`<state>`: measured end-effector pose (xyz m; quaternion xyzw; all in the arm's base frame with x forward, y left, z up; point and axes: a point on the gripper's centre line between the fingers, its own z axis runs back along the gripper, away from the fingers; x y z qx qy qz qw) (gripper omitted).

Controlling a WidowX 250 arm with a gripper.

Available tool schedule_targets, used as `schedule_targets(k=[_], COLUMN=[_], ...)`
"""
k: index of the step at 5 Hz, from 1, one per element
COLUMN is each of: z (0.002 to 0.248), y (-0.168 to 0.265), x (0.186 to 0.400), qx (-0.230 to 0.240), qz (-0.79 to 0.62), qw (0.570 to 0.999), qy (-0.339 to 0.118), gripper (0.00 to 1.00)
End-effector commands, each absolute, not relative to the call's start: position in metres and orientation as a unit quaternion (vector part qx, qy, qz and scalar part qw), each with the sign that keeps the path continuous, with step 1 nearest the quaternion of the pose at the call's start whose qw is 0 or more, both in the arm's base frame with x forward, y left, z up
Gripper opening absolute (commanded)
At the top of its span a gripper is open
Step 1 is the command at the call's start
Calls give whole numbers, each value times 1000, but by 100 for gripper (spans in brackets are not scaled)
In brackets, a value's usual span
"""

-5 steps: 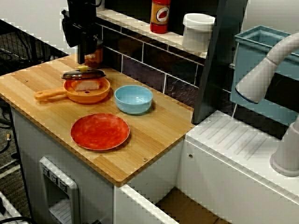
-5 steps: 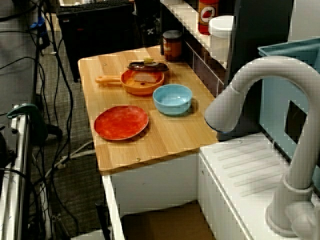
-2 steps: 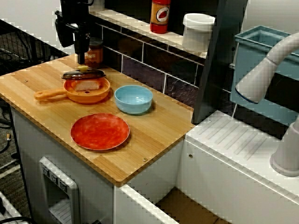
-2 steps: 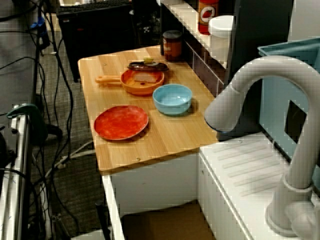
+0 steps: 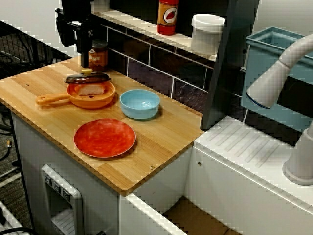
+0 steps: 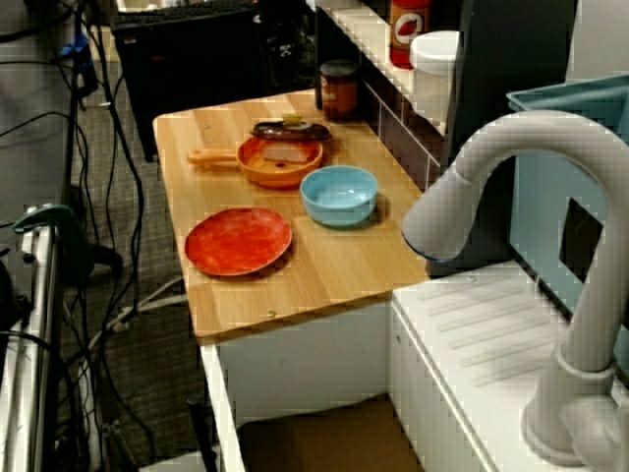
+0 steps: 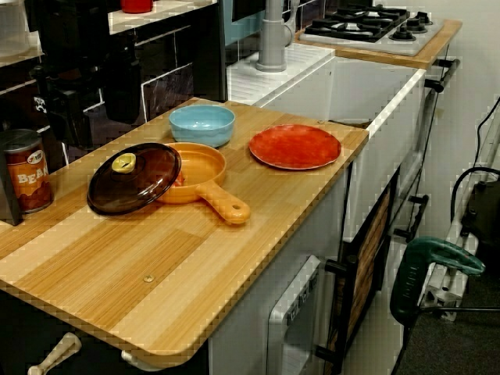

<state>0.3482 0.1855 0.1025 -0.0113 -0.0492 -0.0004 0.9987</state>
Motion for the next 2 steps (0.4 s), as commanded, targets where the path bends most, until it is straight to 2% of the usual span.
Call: schedule_targets(k=[1,2], z=[129,127], y=[201,201], x=[352,352], qx=[-1,-1], qz=[5,5], qw=[997,997], qy=[-76,-75], gripper=[100,100])
